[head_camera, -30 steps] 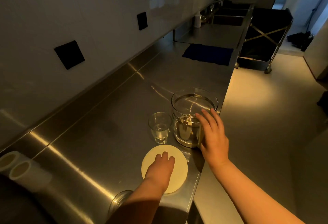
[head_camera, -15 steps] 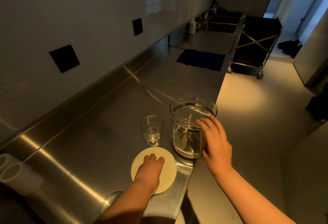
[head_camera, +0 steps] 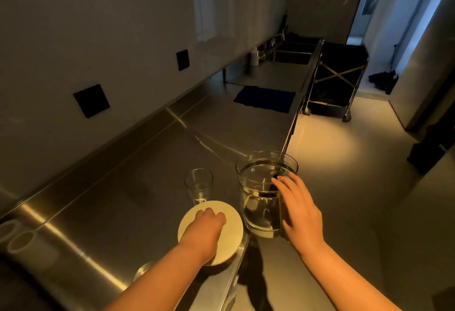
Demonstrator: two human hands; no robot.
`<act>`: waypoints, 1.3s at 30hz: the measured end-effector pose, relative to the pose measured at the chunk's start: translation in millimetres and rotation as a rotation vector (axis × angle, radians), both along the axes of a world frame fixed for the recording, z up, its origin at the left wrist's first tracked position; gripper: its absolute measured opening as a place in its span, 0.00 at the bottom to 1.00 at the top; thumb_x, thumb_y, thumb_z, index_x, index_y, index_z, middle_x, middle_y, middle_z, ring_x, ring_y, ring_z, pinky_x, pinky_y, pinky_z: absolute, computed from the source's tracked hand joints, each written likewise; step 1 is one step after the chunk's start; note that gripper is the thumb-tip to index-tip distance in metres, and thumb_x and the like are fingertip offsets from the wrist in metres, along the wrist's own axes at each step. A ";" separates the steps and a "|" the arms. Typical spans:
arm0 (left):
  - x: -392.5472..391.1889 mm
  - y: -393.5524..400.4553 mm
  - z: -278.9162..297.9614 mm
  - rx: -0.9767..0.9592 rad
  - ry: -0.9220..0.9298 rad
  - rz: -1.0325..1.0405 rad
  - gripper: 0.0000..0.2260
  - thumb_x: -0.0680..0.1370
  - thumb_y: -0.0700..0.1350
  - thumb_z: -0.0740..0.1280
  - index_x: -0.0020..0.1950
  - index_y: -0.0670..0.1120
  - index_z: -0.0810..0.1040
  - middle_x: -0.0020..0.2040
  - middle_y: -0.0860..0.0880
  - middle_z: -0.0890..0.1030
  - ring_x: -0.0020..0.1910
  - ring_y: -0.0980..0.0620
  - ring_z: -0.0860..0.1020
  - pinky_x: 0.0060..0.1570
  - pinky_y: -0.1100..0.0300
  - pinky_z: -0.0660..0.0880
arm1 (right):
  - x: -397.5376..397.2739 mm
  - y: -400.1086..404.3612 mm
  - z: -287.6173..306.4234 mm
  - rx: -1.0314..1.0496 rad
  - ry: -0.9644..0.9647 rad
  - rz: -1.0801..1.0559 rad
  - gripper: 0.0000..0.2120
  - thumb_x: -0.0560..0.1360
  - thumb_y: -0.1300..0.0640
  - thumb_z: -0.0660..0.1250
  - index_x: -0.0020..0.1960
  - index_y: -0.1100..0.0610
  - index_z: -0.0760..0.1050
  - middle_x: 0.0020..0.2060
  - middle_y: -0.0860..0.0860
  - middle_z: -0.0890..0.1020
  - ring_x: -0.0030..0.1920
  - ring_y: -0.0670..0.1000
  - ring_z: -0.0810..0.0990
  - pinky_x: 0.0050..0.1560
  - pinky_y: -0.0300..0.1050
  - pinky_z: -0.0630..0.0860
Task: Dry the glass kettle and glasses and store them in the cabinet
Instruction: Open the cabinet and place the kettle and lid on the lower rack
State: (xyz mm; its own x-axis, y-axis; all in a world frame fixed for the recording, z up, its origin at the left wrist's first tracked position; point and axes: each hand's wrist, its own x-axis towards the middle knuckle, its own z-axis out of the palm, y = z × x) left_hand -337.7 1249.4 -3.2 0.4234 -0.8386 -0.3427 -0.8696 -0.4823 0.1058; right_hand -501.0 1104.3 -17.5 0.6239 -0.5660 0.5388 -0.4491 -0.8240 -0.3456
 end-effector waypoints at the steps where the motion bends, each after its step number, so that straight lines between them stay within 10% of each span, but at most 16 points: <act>1: -5.6 1.4 6.5 -0.008 -0.002 0.002 0.30 0.73 0.36 0.68 0.72 0.50 0.63 0.69 0.46 0.65 0.68 0.45 0.63 0.64 0.51 0.70 | -5.2 1.1 3.9 -0.007 0.001 0.006 0.41 0.58 0.66 0.80 0.68 0.55 0.70 0.66 0.52 0.73 0.72 0.52 0.62 0.54 0.51 0.76; 32: -178.1 150.5 182.2 -0.241 -0.220 -0.099 0.29 0.78 0.45 0.66 0.76 0.55 0.58 0.74 0.51 0.64 0.71 0.46 0.64 0.69 0.55 0.63 | -195.1 158.5 167.0 -0.223 -0.237 0.043 0.33 0.61 0.73 0.75 0.65 0.62 0.74 0.61 0.59 0.77 0.67 0.60 0.67 0.56 0.59 0.71; 39: -207.3 197.7 206.5 -0.267 -0.237 -0.090 0.29 0.77 0.48 0.67 0.75 0.56 0.59 0.73 0.51 0.64 0.71 0.47 0.65 0.68 0.56 0.64 | -225.1 200.4 193.9 -0.292 -0.306 0.103 0.27 0.65 0.61 0.69 0.64 0.64 0.74 0.61 0.60 0.77 0.67 0.60 0.66 0.57 0.60 0.65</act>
